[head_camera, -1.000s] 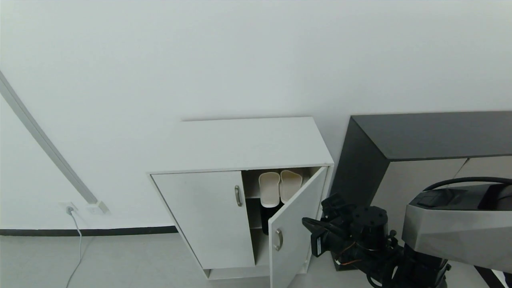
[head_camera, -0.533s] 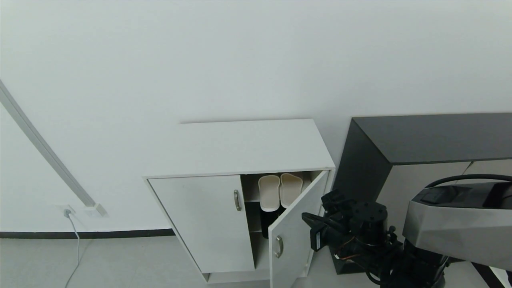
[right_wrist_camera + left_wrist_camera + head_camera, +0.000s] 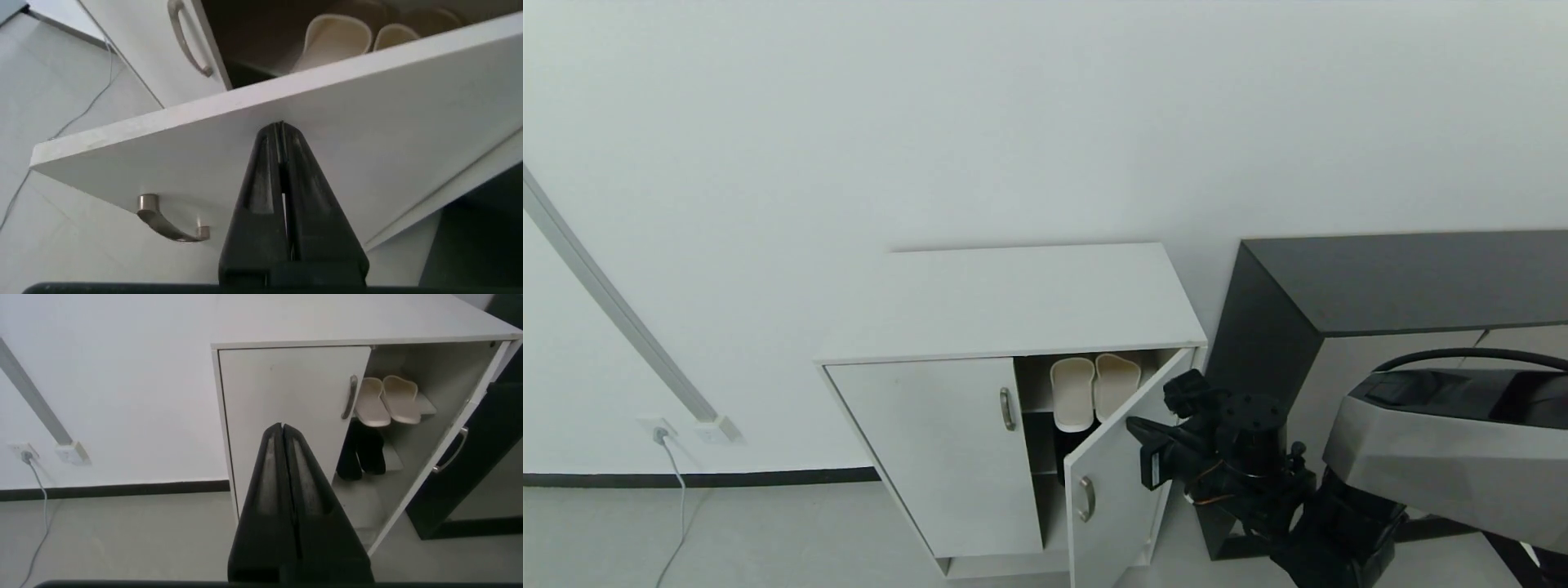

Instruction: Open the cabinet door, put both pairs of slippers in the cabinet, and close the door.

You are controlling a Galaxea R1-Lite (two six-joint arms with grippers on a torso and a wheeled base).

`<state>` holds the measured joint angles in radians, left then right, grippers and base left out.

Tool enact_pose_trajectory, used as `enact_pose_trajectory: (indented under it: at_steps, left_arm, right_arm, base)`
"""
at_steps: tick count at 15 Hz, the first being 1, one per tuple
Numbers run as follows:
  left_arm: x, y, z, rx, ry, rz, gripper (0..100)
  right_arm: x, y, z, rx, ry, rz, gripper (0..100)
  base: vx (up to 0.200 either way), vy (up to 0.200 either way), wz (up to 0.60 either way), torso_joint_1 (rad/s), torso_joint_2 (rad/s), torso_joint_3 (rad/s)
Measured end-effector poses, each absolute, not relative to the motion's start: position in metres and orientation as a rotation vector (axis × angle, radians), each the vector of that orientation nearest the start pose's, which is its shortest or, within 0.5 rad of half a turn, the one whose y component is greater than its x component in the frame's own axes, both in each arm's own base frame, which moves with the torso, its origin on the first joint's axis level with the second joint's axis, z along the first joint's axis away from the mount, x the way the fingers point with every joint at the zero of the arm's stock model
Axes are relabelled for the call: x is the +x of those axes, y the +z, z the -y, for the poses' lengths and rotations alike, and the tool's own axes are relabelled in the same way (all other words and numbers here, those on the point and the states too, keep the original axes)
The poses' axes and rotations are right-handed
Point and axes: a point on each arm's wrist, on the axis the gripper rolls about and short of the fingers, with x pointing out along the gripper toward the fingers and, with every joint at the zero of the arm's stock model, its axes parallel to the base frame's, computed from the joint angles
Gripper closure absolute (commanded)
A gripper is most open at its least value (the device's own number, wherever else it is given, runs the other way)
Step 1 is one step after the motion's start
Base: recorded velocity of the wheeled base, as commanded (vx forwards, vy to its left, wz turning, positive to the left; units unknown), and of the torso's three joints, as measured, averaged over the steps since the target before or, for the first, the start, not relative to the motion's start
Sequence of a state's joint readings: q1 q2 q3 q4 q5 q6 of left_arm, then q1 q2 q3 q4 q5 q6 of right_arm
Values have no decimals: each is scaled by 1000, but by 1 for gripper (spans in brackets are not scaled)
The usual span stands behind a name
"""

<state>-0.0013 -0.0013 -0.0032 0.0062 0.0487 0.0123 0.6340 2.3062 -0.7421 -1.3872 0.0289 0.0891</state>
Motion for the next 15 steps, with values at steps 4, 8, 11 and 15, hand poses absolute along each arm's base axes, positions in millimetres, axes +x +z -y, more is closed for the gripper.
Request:
enact_pose_trajectory:
  at_steps: [4, 8, 11, 15]
  left_arm:
    - [-23, 76, -1, 14, 47, -2, 100]
    - [-23, 76, -1, 14, 47, -2, 100]
    - [-23, 76, -1, 13, 47, -2, 100]
    - [-23, 76, -1, 13, 47, -2, 100]
  right_arm:
    - [317, 31, -228, 41, 640, -184, 100]
    - [330, 31, -228, 52, 618, -160, 100]
    - [345, 25, -223, 51, 588, -171, 100]
    - [360, 20, -218, 65, 558, -161, 100]
  base:
    - [0, 0, 0, 0, 0, 0]
    - [0, 0, 0, 0, 0, 0]
    - [0, 0, 0, 0, 0, 0]
    - [0, 0, 0, 0, 0, 0]
